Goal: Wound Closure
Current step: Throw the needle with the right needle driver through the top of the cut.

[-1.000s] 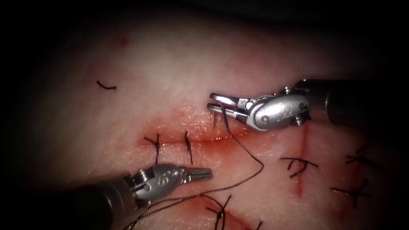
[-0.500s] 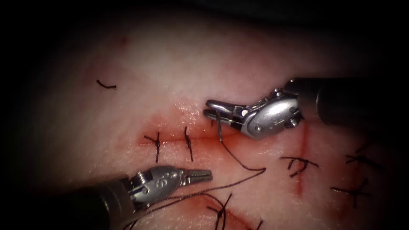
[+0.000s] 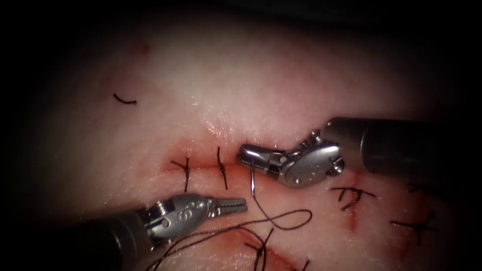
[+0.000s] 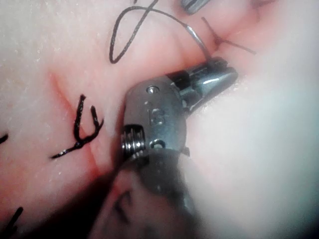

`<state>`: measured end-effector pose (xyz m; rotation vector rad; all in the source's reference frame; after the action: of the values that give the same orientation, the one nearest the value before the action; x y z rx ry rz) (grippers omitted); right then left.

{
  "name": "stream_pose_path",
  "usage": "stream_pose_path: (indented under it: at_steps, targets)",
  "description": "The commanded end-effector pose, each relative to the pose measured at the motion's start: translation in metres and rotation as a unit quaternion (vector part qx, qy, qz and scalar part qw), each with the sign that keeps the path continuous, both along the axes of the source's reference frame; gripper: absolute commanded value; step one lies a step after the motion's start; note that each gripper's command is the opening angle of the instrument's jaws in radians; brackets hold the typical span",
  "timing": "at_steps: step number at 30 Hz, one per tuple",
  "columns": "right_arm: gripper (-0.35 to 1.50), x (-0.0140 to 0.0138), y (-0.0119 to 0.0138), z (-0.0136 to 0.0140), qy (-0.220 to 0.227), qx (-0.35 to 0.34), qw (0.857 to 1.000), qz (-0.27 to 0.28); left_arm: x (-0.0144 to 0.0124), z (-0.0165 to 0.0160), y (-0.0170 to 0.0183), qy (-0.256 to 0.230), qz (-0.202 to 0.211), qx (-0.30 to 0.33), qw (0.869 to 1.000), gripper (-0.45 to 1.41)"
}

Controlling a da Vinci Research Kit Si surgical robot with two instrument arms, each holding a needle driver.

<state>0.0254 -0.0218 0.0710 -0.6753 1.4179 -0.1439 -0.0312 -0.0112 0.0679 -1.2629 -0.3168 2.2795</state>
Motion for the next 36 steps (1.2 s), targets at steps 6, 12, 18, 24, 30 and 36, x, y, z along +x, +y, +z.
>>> stream_pose_path:
  at_steps: [6, 12, 18, 24, 30, 36]
  targets:
    - [-0.35, 0.0005, -0.002, 0.004, -0.033, 0.013, 0.999, -0.004, 0.0, 0.0005, 0.0007, -0.001, 0.003, -0.005, 1.0, -0.28]
    - [-0.35, -0.0003, -0.0034, 0.0059, -0.051, 0.031, 0.998, -0.01, 0.0004, 0.0003, 0.0007, 0.001, 0.002, -0.005, 1.0, -0.32]
    - [-0.35, -0.0001, -0.0051, 0.0073, -0.074, 0.063, 0.995, -0.032, 0.0005, 0.0003, 0.0009, 0.001, 0.004, -0.006, 1.0, -0.32]
    - [-0.35, 0.0, -0.0064, 0.0083, -0.089, 0.087, 0.991, -0.047, 0.0005, 0.0001, 0.0009, 0.002, 0.004, -0.006, 1.0, -0.33]
    - [-0.35, 0.0, -0.0079, 0.01, -0.112, 0.111, 0.986, -0.059, 0.0008, 0.0, 0.0009, 0.001, 0.006, -0.008, 1.0, -0.37]
    - [-0.35, -0.0006, -0.0074, 0.0096, -0.087, 0.129, 0.987, -0.044, 0.0011, -0.0002, 0.0011, 0.004, 0.007, -0.009, 1.0, -0.38]
